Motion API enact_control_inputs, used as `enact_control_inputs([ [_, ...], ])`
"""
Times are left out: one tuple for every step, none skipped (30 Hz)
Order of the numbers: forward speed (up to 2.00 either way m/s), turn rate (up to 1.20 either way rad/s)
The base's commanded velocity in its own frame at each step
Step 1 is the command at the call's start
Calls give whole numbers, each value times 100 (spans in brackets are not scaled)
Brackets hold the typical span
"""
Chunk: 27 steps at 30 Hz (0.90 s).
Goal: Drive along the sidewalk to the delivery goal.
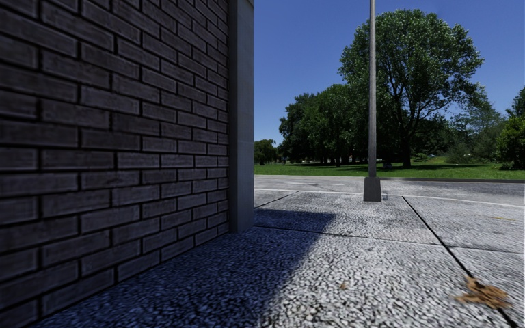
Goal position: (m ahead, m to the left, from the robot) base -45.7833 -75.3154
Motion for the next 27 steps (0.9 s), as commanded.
enact_control_inputs([
  [0, 0],
  [0, 0],
  [0, 0],
  [0, 0],
  [0, 0],
  [0, 0],
  [0, 0],
  [0, 0],
  [0, 0],
  [0, 0],
  [0, 0],
  [0, 0],
  [0, 0],
  [0, 0],
  [0, 0],
  [0, 0],
  [0, 0],
  [0, 0],
  [0, 0],
  [0, 0],
  [0, 0],
  [0, 0],
  [0, 0],
  [0, 0],
  [0, 0],
  [0, 0],
  [0, 0],
])
